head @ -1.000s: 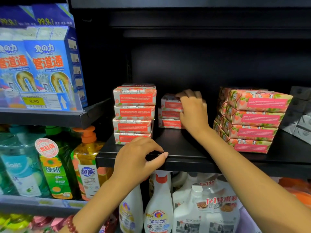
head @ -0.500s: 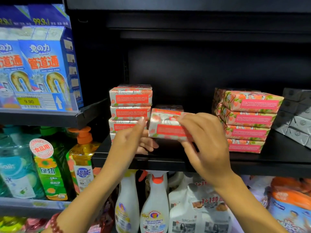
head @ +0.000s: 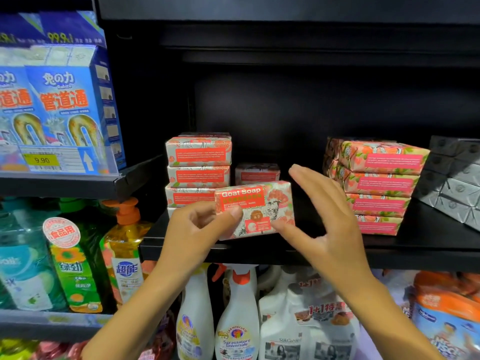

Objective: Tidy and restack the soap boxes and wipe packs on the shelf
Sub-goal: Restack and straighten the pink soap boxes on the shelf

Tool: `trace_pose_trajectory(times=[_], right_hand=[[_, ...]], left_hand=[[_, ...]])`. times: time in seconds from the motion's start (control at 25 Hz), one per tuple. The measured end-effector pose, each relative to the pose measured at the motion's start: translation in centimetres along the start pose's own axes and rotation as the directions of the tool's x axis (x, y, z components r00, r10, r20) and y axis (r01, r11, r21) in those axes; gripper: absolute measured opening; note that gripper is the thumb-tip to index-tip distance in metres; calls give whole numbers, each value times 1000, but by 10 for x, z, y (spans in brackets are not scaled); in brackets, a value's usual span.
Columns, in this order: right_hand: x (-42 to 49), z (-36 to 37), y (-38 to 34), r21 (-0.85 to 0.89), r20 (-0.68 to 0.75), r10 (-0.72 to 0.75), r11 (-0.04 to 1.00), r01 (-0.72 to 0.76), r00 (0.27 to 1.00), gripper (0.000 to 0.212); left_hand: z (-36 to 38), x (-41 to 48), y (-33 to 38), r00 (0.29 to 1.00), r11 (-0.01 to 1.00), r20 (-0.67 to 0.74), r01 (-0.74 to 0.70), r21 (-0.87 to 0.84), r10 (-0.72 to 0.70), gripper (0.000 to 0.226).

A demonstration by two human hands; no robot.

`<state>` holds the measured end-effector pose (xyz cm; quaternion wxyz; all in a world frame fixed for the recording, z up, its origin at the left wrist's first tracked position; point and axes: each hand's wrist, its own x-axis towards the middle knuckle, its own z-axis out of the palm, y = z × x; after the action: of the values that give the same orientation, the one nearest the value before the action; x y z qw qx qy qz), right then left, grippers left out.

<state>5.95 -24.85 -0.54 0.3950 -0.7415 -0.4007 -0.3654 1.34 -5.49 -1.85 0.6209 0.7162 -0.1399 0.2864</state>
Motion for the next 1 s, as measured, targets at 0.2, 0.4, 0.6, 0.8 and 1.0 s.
trace_pose_trajectory(times=[0.2,0.4,0.6,0.8,1.0], right_hand=[[3,-6,-3,144,232,184,965,-220,955,56],[-4,2,-5,-2,-19,-30,1000,30,999,36],[-8,9,1,-65,7,-121,990,121,993,40],[-5,0,3,262,393,250,892,-368,885,81],[0,-3,2,401,374,327,786,-470,868,60]], left_hand=[[-1,0,-3,989,995,108,-100,-5,100,35],[-3,1,-2,993,995,110,45,-90,-35,76],[-6,5,2,982,1000,188,20,10,-22,64],[-7,2,-1,977,986,168,-148,75,134,67],[-2,1,-8,946,935,168,-304,182,275,56]])
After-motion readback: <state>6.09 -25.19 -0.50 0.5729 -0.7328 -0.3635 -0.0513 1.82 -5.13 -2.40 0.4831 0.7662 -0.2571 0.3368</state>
